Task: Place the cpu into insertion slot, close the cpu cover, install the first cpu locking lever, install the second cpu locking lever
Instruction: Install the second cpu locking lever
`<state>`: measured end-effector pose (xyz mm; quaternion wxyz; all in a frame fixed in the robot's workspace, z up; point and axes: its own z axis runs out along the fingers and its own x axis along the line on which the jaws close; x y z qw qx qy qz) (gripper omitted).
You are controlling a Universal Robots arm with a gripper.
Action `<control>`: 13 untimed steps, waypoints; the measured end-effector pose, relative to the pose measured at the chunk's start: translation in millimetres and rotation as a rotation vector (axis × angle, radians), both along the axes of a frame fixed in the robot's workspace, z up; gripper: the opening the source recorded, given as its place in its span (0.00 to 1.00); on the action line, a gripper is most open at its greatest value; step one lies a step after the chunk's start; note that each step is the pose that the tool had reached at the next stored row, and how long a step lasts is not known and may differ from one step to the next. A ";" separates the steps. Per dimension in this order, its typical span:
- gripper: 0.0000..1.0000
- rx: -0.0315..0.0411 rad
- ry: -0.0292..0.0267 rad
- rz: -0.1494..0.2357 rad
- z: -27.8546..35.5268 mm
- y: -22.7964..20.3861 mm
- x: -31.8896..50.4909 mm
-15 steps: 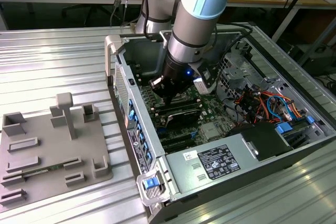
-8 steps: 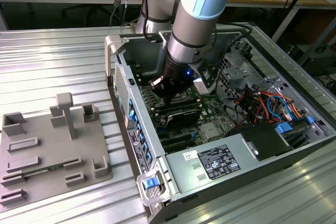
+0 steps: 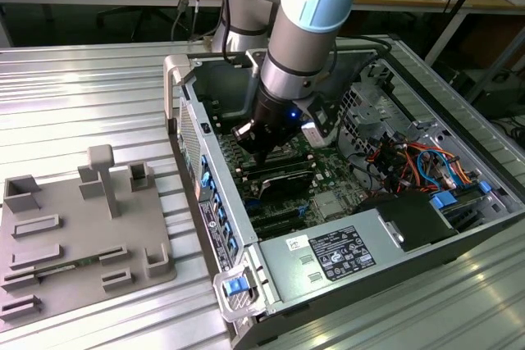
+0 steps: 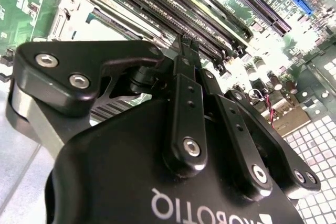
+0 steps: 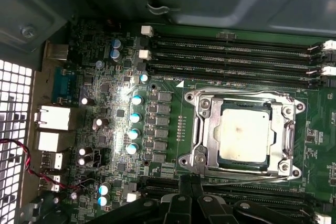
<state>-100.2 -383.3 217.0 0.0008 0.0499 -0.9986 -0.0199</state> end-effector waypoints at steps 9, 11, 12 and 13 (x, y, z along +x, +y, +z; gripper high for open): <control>0.11 -0.0002 0.0002 0.011 -1.2 1.8 -0.5; 0.11 0.0010 0.0001 0.011 -1.6 1.8 -0.6; 0.11 0.0029 0.0001 0.011 -1.8 1.8 -0.6; 0.11 0.0040 0.0000 0.011 -2.0 1.9 -0.6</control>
